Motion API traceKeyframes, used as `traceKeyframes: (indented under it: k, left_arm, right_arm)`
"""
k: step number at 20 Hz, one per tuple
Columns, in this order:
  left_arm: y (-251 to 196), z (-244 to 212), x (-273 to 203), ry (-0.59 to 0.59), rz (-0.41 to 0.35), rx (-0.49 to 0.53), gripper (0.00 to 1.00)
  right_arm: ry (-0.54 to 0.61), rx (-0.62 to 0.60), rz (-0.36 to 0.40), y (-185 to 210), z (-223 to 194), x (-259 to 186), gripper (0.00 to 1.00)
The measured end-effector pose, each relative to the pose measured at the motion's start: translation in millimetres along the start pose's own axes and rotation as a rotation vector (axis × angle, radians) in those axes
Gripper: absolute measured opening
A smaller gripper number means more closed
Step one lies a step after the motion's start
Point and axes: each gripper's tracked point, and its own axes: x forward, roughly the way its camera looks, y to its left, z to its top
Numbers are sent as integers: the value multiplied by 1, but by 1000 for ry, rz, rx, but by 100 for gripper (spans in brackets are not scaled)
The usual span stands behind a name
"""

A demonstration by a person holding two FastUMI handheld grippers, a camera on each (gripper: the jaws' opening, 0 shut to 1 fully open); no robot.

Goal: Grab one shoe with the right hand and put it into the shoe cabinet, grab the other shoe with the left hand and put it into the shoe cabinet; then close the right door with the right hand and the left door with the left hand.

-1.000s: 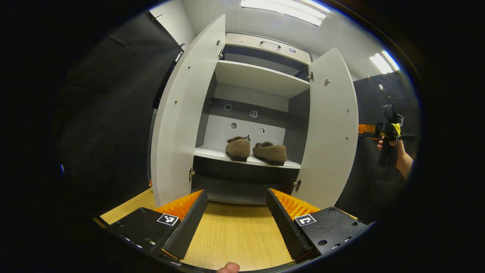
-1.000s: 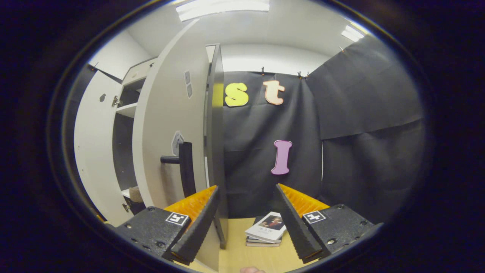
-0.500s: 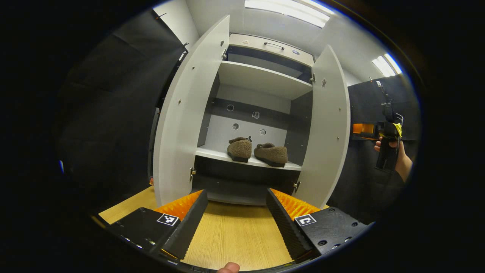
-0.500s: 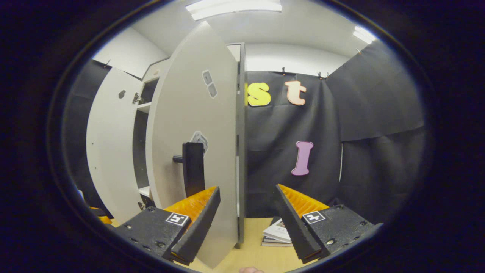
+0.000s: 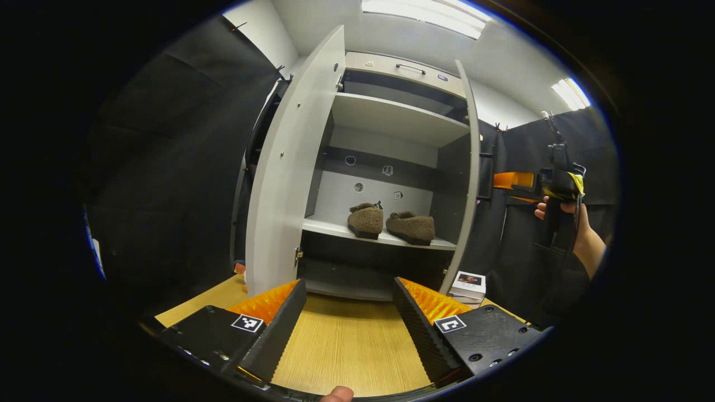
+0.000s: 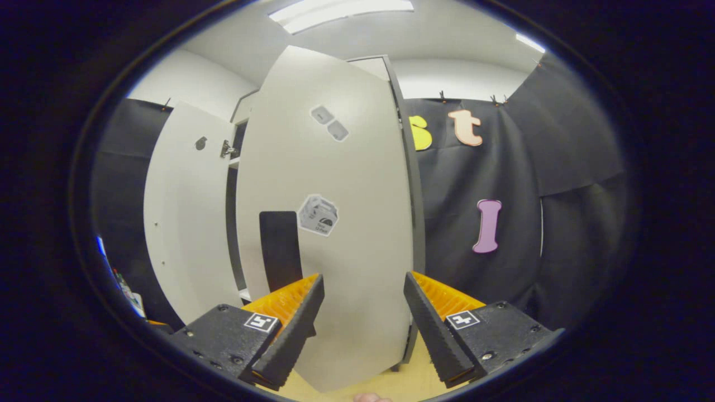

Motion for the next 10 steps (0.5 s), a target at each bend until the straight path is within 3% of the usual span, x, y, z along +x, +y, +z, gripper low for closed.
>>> traceKeyframes:
  k: [2, 10]
  left_arm:
    - [-1, 1, -1, -2, -1, 4, 95]
    - [-1, 8, -8, 4, 0, -14, 95]
  right_arm:
    - [-18, 0, -8, 7, 2, 6, 96]
    - [-106, -51, -43, 23, 9, -39, 96]
